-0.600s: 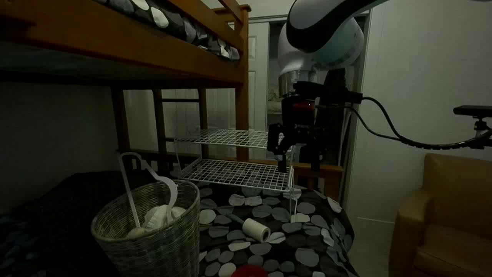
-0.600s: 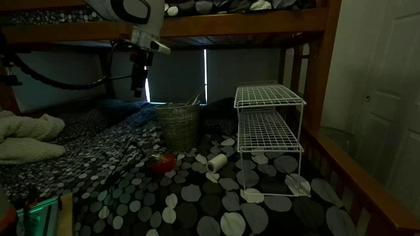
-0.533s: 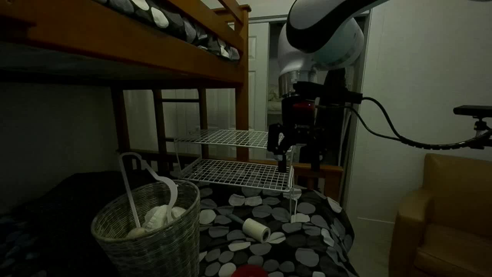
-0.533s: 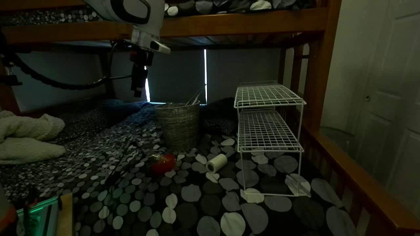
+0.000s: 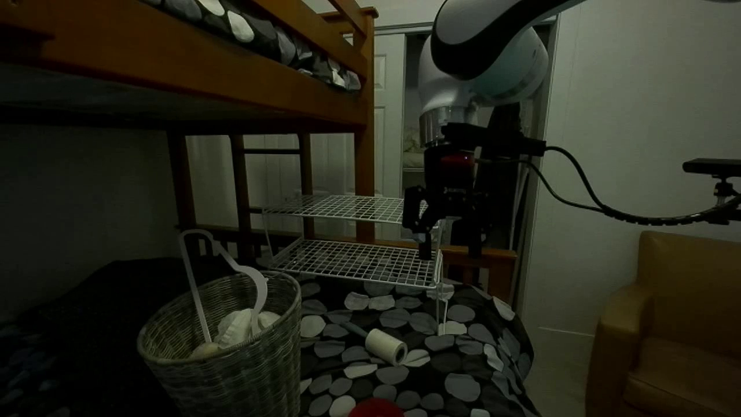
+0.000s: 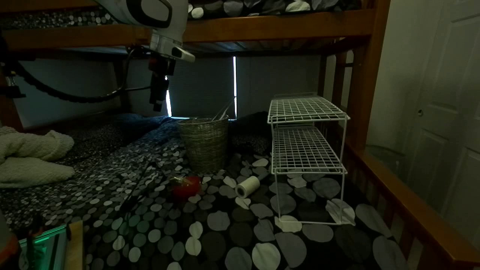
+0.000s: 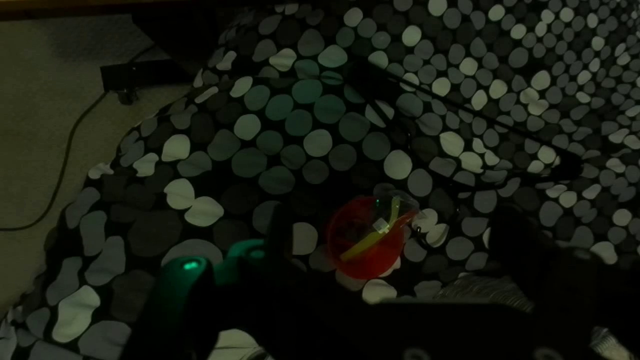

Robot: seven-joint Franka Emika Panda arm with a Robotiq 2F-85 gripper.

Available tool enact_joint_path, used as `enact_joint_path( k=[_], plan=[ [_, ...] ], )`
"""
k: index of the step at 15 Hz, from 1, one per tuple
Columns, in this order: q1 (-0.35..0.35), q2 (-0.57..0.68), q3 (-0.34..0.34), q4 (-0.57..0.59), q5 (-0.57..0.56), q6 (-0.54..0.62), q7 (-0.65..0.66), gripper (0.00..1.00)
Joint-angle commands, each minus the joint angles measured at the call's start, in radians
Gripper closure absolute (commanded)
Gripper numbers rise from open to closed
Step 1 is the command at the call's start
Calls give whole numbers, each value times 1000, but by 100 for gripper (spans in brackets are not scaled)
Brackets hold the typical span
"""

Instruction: Move the white clothes hanger from the basket to the bed

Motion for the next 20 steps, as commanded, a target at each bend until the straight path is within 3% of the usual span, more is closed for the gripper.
enact_joint_path(
  k=[1,3,7,9,10,13,19,20],
  plan=[
    [-2,0,1,2,0,-2,0,0],
    [-22,4,-23,-39,-3,84,-36,0],
    [-79,-18,-120,-179,39,410,-181,0],
    [-106,13,-177,-206,71,562,-244,0],
    [-112,46,-194,-174,56,584,-287,0],
    [-92,100,-227,-110,24,501,-493,0],
    [-44,154,-162,28,-42,266,-597,0],
    [-58,117,-168,-30,-14,331,-557,0]
  ],
)
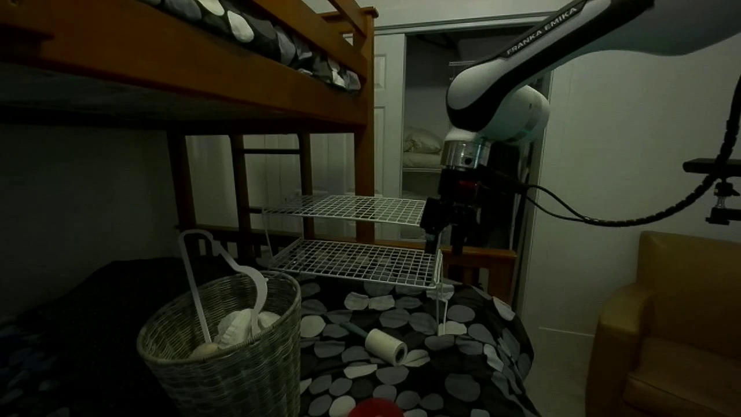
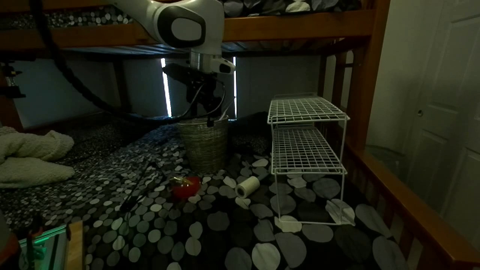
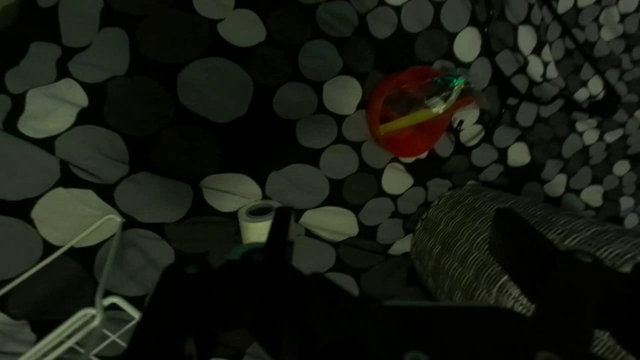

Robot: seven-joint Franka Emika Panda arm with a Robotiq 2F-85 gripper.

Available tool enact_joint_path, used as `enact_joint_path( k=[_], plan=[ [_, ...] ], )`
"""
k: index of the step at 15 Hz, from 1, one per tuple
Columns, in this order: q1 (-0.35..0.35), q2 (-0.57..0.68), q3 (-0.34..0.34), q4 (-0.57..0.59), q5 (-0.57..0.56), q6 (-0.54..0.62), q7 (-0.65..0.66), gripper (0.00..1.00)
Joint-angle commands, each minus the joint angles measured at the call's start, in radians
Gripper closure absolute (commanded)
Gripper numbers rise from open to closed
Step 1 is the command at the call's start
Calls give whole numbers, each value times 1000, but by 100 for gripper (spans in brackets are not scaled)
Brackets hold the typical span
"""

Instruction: Move the white clothes hanger from the basket to the bed

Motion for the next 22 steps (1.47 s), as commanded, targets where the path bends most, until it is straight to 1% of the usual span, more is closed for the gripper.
enact_joint_path(
  k=[1,3,4,8,9,10,13,14,15,16,22],
  plan=[
    [6,9,10,24,-8,-28,-6,0],
    [12,23,17,47,-14,-42,-14,0],
    [19,12,27,24,-74,28,-100,0],
    [24,8,28,46,-177,-55,-238,0],
    [20,10,21,56,-203,-71,-289,0],
    [10,-25,6,29,-229,-87,-355,0],
    [-1,-10,-24,77,-305,-135,-523,0],
    [-6,11,-33,109,-327,-133,-582,0],
    [0,1,-18,76,-285,-106,-488,0],
    [-5,2,-24,85,-287,-106,-504,0],
    [0,8,-16,87,-287,-106,-497,0]
  ],
)
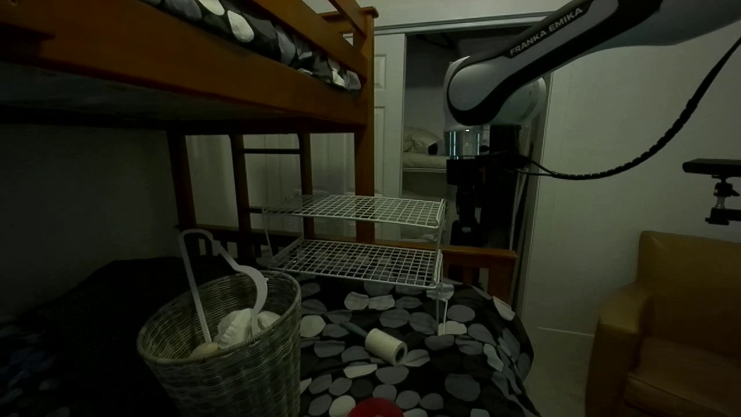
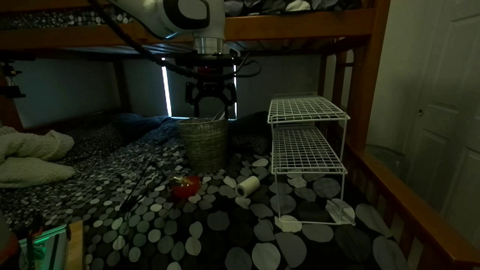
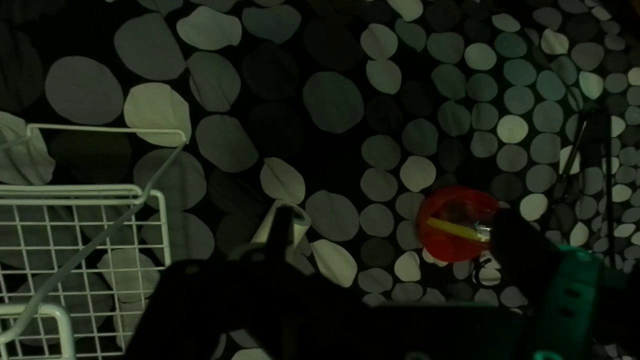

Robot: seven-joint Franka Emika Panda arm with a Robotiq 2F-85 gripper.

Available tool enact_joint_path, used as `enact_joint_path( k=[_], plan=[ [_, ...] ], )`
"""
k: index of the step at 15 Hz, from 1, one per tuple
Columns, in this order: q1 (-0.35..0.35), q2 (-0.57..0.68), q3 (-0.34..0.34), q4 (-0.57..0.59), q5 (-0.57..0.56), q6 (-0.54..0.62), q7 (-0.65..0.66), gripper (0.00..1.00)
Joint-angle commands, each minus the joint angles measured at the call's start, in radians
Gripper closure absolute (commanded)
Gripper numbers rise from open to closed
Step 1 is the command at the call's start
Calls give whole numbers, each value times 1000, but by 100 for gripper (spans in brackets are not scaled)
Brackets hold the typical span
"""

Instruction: Move the white clothes hanger from the basket to the bed

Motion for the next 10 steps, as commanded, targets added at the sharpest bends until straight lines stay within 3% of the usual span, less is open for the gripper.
enact_joint_path(
  k=[1,3,7,10],
  plan=[
    [-1,0,18,-2,-94,36,13,0],
    [-6,62,17,53,-193,48,-56,0],
    [-27,196,7,123,-376,199,-145,0],
    [-26,381,19,301,-489,296,-187,0]
  ],
)
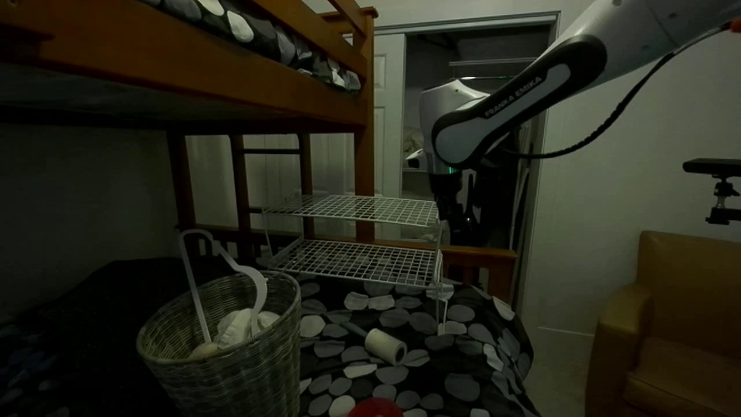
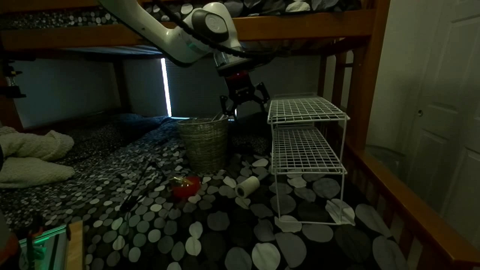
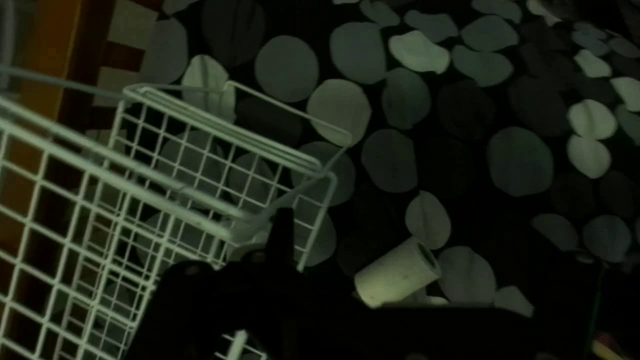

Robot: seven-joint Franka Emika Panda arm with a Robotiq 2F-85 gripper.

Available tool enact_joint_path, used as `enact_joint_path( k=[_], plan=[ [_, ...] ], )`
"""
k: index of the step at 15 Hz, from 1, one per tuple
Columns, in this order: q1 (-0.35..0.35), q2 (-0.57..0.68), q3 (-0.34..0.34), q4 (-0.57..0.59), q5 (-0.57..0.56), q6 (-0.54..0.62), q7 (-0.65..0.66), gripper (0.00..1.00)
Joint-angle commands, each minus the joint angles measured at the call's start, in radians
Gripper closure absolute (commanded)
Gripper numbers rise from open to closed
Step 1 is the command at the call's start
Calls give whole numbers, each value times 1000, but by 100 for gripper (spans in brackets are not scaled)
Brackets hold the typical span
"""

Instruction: Move the white clothes hanger from the basket to the bed

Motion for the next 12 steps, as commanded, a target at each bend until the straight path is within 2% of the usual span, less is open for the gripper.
enact_joint_path(
  k=[1,3,4,7,12],
  plan=[
    [14,229,9,237,-121,77,-69,0],
    [30,324,32,363,-151,109,-112,0],
    [9,223,22,229,-116,107,-67,0],
    [34,318,33,348,-128,113,-91,0],
    [34,327,31,366,-130,112,-98,0]
  ],
)
